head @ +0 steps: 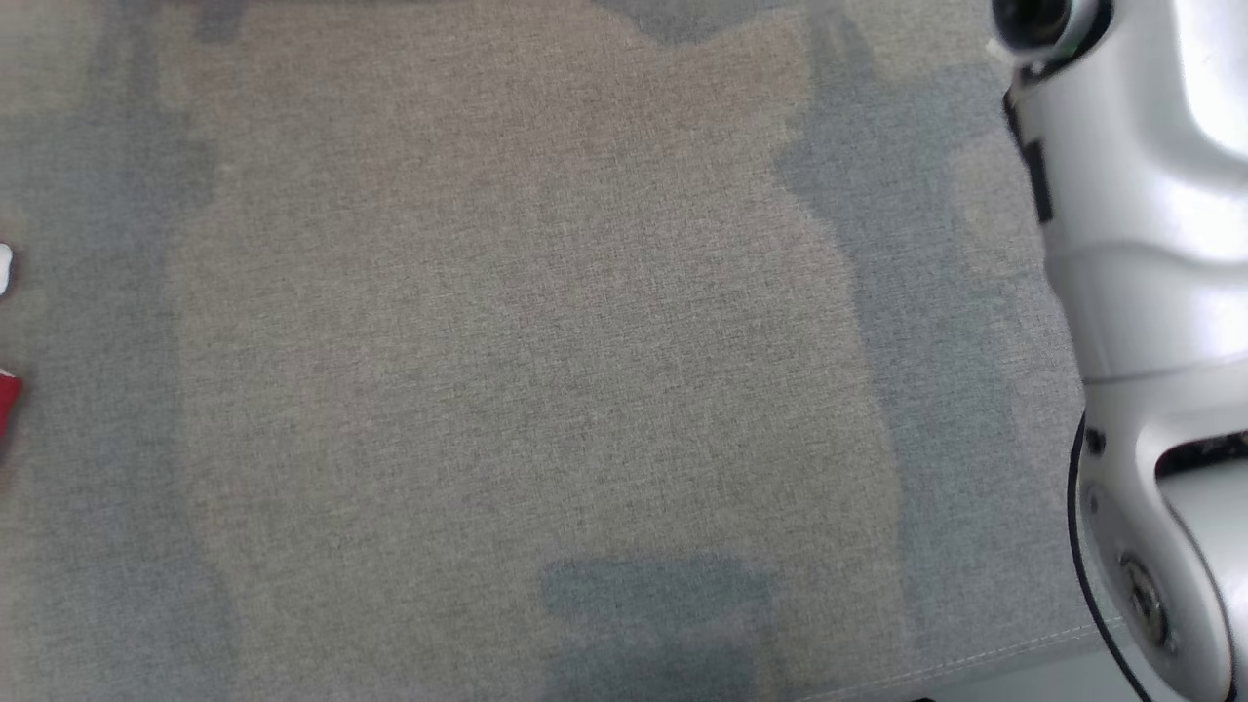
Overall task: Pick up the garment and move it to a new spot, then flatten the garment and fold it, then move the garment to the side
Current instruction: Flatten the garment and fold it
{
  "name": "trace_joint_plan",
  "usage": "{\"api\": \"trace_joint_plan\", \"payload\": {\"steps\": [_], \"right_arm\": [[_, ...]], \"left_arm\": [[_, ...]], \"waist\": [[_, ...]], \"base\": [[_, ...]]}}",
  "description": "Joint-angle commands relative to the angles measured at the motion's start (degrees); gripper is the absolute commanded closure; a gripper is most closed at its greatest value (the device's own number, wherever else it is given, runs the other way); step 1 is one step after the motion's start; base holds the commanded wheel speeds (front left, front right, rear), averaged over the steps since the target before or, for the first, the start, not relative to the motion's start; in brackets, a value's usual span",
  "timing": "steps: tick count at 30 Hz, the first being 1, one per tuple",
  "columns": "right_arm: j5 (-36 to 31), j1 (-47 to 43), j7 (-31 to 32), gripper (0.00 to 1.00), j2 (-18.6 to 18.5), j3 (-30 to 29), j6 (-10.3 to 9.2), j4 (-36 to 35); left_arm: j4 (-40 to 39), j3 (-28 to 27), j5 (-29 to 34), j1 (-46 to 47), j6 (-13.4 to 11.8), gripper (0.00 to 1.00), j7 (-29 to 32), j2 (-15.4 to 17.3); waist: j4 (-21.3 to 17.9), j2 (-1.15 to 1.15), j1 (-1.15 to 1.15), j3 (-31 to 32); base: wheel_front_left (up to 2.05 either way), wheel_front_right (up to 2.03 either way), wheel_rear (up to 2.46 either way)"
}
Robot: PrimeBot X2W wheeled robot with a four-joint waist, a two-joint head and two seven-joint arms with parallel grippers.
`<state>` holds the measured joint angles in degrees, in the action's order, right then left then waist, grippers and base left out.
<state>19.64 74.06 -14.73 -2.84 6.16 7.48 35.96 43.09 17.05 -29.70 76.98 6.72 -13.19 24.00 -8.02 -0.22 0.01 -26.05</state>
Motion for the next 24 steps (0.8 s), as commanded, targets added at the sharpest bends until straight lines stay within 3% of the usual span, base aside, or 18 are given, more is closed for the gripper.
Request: {"api": "trace_joint_plan", "payload": {"steps": [1,7,17,24], "right_arm": [[1.1,-3.2,-0.4,1.00,0.0,1.8,0.02,-1.3],[4.5,-14.2,-0.5,1.00,-0.4,6.2,0.02,-8.6],[6.0,-26.2,-0.4,1.00,-2.4,4.0,0.02,-21.5],[5.7,-38.3,2.2,1.00,-3.5,3.0,0.02,-29.6]], "left_arm": [[0.8,0.3,-0.8,-2.1,0.4,1.00,-0.6,0.0],[1.6,2.4,-4.6,-6.3,0.8,1.00,-1.6,0.1],[-3.9,8.5,-12.9,-10.6,0.8,1.00,-1.8,2.4],[-10.4,11.3,-19.3,-20.8,0.8,1.00,-2.0,5.8]], "waist": [[-1.1,0.22,-0.01,-2.9],[-0.5,0.22,-0.01,-3.0],[0.1,0.22,-0.01,0.6],[0.3,0.22,-0.01,4.6]], "base": [[0.00,0.00,0.00],[0.00,0.00,0.00],[0.00,0.00,0.00],[0.00,0.00,0.00]]}}
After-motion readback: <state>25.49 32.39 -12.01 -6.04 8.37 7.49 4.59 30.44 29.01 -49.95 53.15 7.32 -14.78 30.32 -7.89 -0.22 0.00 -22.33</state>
